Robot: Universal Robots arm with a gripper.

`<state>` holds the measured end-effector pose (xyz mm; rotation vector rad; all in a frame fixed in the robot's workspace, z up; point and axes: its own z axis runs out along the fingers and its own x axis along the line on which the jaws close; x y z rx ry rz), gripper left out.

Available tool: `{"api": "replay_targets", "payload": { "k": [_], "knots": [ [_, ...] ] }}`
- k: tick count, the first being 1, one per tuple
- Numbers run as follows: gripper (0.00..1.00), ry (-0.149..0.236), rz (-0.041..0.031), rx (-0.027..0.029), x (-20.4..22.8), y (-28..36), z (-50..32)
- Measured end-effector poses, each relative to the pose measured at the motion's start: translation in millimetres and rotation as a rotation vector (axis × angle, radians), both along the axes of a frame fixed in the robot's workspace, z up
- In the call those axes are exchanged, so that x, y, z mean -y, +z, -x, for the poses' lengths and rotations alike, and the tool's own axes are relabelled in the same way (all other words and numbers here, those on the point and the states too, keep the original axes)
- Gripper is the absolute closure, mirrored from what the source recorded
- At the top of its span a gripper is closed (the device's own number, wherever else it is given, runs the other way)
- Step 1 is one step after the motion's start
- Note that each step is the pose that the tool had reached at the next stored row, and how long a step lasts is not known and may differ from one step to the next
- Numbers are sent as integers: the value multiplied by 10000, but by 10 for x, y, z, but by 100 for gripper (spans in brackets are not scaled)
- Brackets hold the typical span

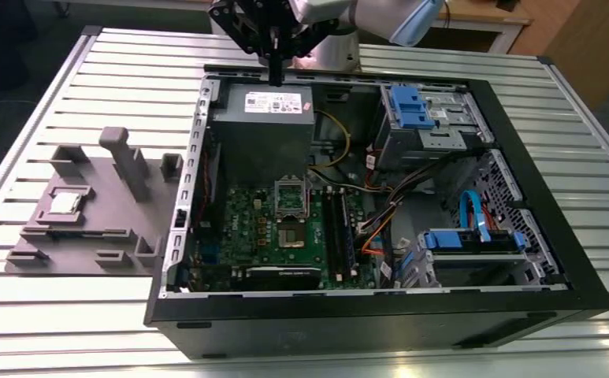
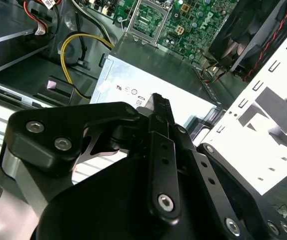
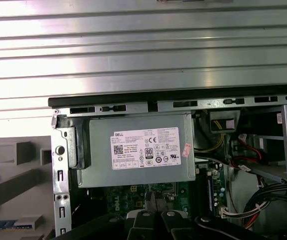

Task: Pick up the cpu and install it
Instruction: 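Reach for the cpu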

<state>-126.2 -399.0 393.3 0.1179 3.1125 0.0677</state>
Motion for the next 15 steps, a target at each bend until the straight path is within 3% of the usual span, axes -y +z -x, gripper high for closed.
{"api": "replay_targets", "payload": {
  "k": [15],
  "knots": [
    [90, -1, 0, 0, 0, 0, 86]
  ]
}}
